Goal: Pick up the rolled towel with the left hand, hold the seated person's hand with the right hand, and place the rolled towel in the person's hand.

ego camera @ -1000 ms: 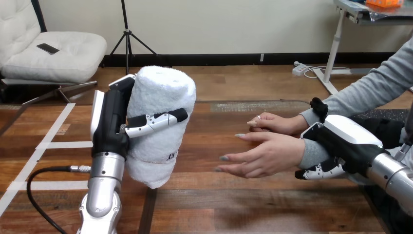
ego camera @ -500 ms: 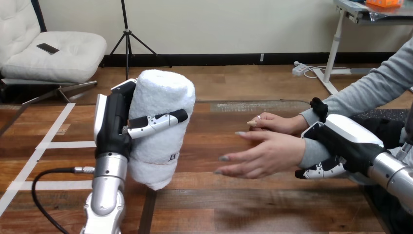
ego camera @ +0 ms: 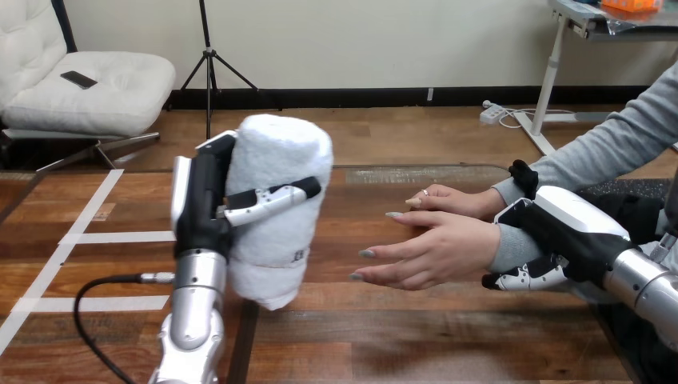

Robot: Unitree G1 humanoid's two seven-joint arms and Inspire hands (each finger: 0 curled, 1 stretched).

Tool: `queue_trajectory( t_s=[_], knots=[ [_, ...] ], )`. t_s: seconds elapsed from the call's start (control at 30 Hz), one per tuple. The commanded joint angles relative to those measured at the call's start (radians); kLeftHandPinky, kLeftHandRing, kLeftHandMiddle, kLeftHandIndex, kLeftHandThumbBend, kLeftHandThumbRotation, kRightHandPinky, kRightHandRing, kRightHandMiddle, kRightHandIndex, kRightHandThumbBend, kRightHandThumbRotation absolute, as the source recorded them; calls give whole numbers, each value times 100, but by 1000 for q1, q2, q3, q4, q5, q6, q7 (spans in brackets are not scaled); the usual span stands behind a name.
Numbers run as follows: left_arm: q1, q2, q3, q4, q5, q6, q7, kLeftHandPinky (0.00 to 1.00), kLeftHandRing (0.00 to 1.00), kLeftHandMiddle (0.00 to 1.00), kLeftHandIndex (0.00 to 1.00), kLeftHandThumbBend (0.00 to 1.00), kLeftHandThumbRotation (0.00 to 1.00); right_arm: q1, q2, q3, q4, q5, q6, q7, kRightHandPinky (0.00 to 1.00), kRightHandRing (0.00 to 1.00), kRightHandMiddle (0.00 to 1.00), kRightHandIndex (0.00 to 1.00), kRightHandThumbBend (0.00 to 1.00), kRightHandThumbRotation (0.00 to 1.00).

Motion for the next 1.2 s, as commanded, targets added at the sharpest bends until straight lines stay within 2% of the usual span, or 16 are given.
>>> queue_trajectory(
  t_s=[0.0,0.23,0.47,0.6,0.9,1.17],
  knots=[
    [-125,-20,-11,4,4,-44,10,33,36,39,41,73,0,-103,38,-44,-43,46,-3,5,17,21,27,30,54,18],
    [-140,-32,-8,21,5,-45,8,34,37,40,41,73,0,-110,48,-41,-47,46,11,8,15,19,25,27,55,18],
    [-155,-45,-7,36,3,-51,3,34,37,40,41,72,0,-119,58,-37,-42,42,1,4,14,18,23,24,54,19],
    [-163,-50,-7,43,5,-54,4,34,37,40,41,71,0,-123,62,-33,-43,36,2,-2,14,18,23,23,54,23],
    [-180,-55,-11,59,21,-65,12,34,36,40,41,71,0,-134,74,-31,-43,38,5,8,14,18,23,23,54,28],
    [-190,-65,-3,62,3,-66,-6,33,36,39,41,72,0,-143,84,-29,-43,38,13,11,14,18,23,24,54,27]
  ],
)
